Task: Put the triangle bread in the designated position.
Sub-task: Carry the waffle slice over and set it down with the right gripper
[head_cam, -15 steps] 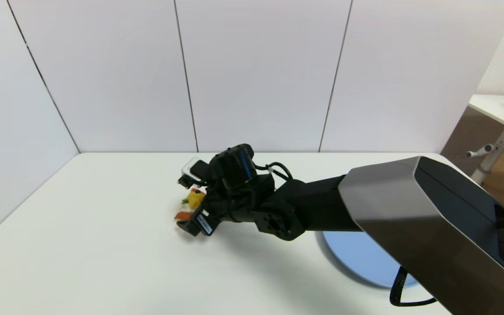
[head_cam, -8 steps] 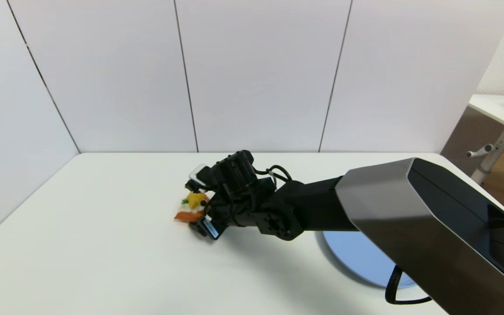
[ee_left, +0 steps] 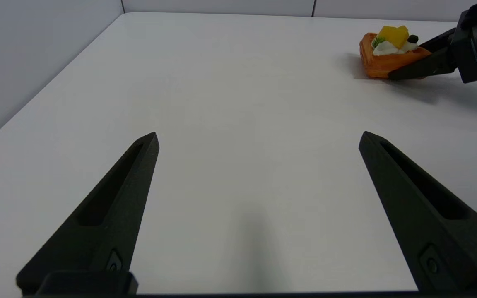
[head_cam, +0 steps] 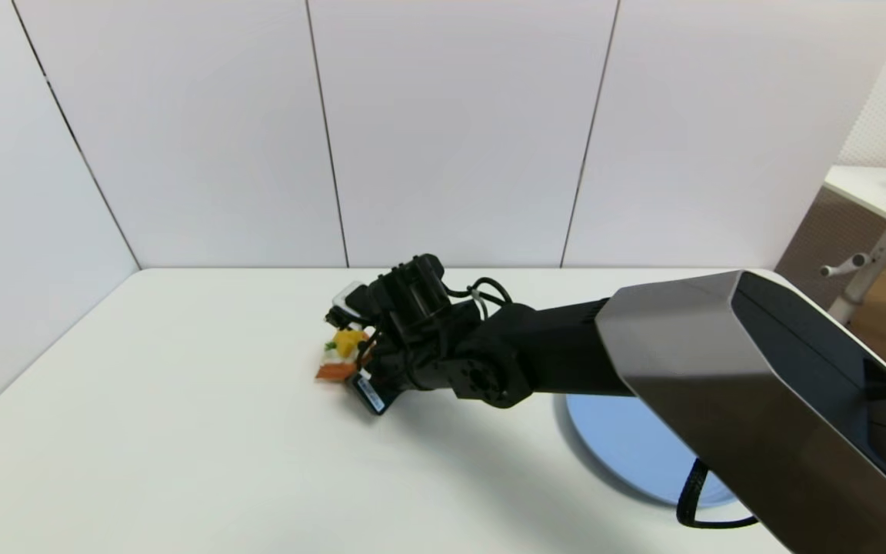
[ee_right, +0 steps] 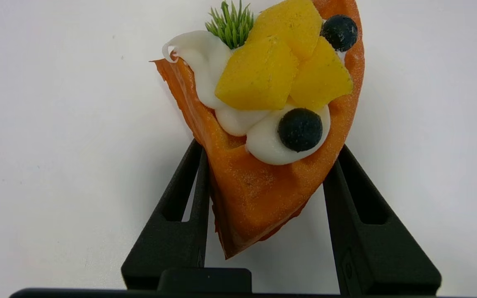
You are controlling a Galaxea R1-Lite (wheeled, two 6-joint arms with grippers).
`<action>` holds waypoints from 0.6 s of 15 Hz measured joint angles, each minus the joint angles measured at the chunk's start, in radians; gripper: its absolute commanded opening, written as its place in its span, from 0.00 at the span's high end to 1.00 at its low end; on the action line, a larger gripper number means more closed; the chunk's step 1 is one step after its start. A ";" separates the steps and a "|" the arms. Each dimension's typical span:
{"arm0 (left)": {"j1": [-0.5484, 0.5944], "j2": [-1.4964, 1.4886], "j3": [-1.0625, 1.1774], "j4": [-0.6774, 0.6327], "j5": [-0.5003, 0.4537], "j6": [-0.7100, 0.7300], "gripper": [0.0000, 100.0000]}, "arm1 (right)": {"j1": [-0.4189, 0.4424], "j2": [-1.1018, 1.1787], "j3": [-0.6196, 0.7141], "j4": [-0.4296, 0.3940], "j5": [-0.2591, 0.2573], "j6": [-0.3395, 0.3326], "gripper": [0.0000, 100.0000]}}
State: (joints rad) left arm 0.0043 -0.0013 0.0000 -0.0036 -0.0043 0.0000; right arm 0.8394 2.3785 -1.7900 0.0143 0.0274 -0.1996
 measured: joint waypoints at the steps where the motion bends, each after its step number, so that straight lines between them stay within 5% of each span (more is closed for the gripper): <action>1: 0.000 0.000 0.000 0.001 0.000 0.000 0.00 | -0.002 -0.007 -0.023 0.012 0.002 0.000 1.00; 9: 0.000 0.000 0.000 0.000 0.000 0.000 0.00 | -0.087 -0.075 -0.131 0.020 0.004 -0.065 1.00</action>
State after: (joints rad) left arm 0.0043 -0.0013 0.0000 -0.0036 -0.0047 0.0000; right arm 0.7528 2.3034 -1.9215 0.0345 0.0313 -0.2649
